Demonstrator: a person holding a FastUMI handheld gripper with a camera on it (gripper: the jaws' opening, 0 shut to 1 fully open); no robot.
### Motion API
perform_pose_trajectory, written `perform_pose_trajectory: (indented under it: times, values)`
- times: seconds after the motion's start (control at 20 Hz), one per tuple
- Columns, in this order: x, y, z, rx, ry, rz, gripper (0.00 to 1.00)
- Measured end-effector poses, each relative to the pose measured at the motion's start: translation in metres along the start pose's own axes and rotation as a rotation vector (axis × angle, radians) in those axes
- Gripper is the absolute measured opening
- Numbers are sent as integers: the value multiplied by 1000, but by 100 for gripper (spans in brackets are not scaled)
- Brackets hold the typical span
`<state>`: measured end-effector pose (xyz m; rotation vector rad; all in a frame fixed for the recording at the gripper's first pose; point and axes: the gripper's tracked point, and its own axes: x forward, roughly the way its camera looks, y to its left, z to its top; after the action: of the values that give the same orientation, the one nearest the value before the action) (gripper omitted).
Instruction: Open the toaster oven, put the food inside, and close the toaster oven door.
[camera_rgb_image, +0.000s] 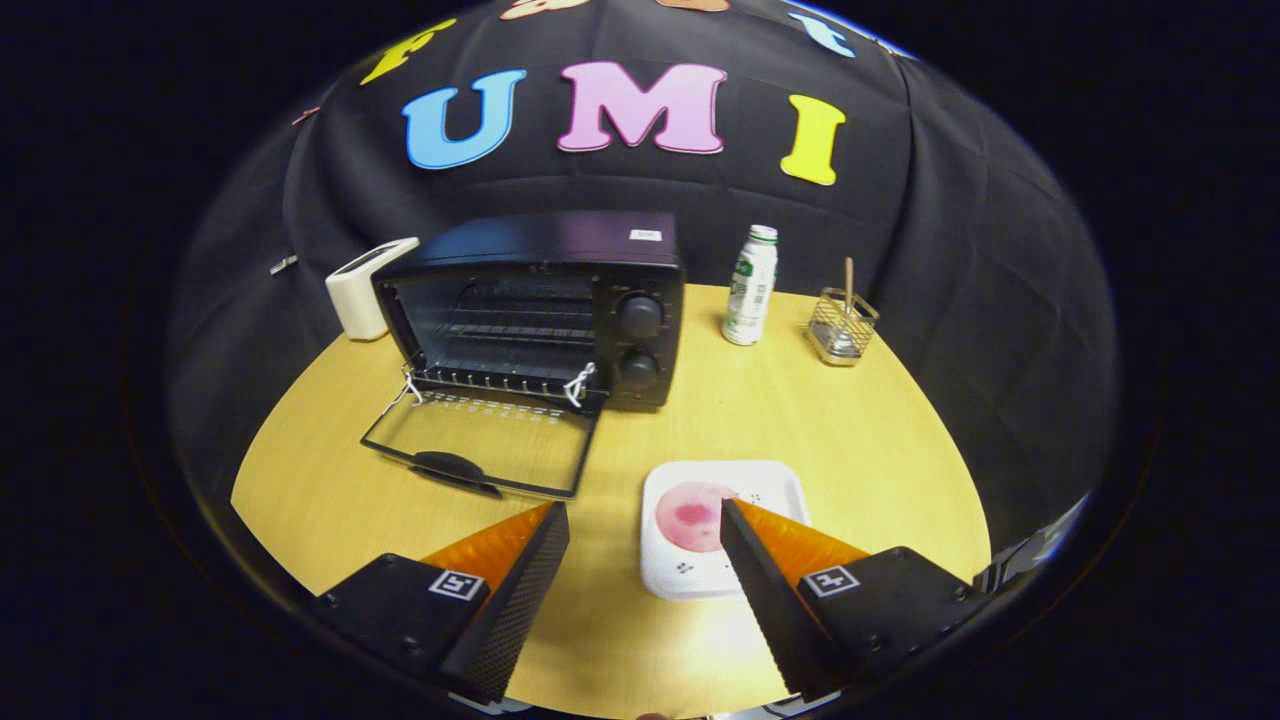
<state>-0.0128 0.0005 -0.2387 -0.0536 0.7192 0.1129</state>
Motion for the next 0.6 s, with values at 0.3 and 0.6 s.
perform_pose_trajectory:
  times: [0.3,0.6]
  values:
    - [8,-74,-19,97,110,-37,99]
    - [37,-109,-52,93,230,-23,98]
